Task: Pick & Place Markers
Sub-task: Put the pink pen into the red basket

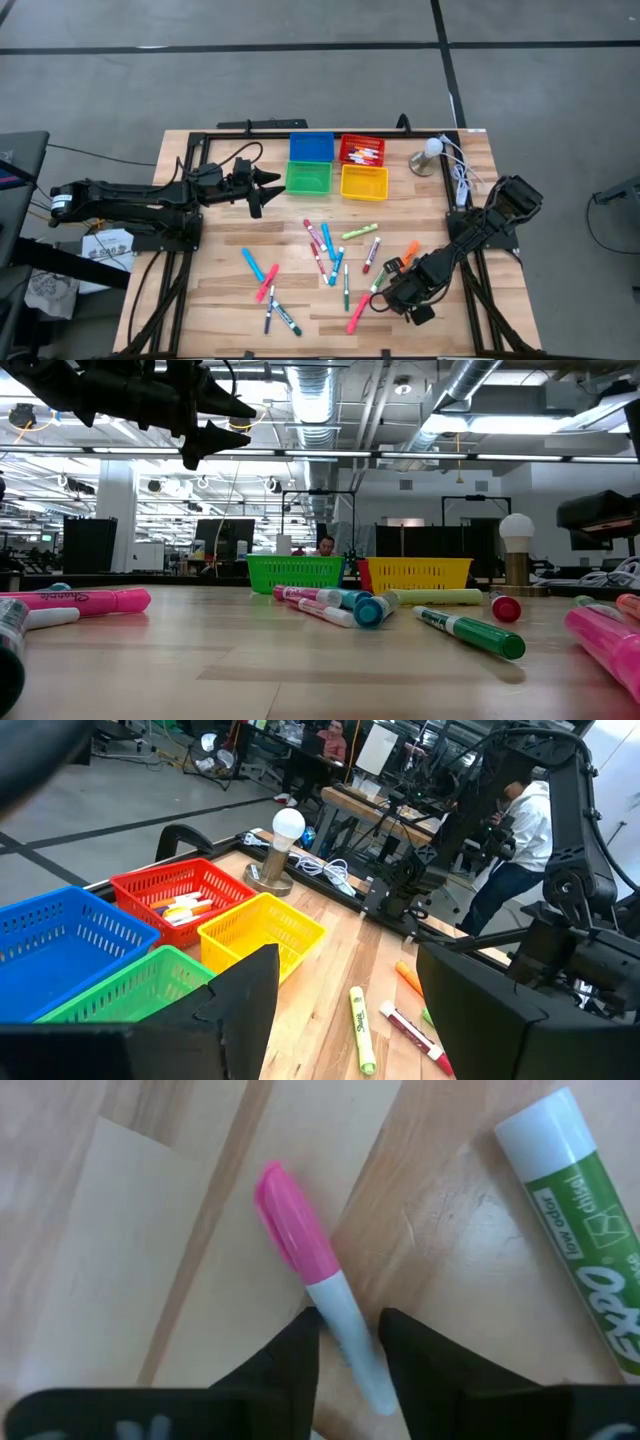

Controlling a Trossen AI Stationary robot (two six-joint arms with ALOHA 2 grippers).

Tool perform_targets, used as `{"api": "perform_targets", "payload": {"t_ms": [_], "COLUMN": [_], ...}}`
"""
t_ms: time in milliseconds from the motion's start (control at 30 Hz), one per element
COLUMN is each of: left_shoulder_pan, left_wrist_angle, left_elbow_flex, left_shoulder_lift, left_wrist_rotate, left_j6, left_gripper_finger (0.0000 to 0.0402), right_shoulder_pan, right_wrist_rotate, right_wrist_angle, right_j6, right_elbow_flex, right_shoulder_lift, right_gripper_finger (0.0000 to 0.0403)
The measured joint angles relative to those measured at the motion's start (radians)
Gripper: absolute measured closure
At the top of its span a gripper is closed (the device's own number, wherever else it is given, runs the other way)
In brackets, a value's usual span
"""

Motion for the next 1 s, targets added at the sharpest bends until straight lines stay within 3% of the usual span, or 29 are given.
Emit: {"api": "perform_targets", "payload": {"t_ms": [367,633,833,1000], "left_shoulder_pan": [0.0,0.0,0.0,0.0], "left_wrist_angle": [0.0,0.0,0.0,0.001], "left_elbow_flex": [0.0,0.0,0.0,0.0], "left_shoulder_lift": [0.0,0.0,0.0,0.0], "left_wrist_rotate": [0.0,0.0,0.0,0.0], "left_j6": [0.0,0.0,0.0,0.0], "left_gripper_finger": [0.0165,0.0165,0.0165,0.0165], "right_shoulder_pan": [-0.003,-0.007,-0.006,-0.014], "right_wrist_rotate": [-0.026,-0.067,-0.09,-0.204], "right_wrist_angle": [0.001,-0.006,-0.004,-0.014], "right_j6": [0.0,0.016,0.047,0.113], "right_elbow_flex": [-0.001,0.014,0.039,0.065], "right_shoulder_lift": [0.001,-0.004,-0.042,-0.087], "right_gripper_finger": [0.0378,0.0365,0.0382,0.0374]}}
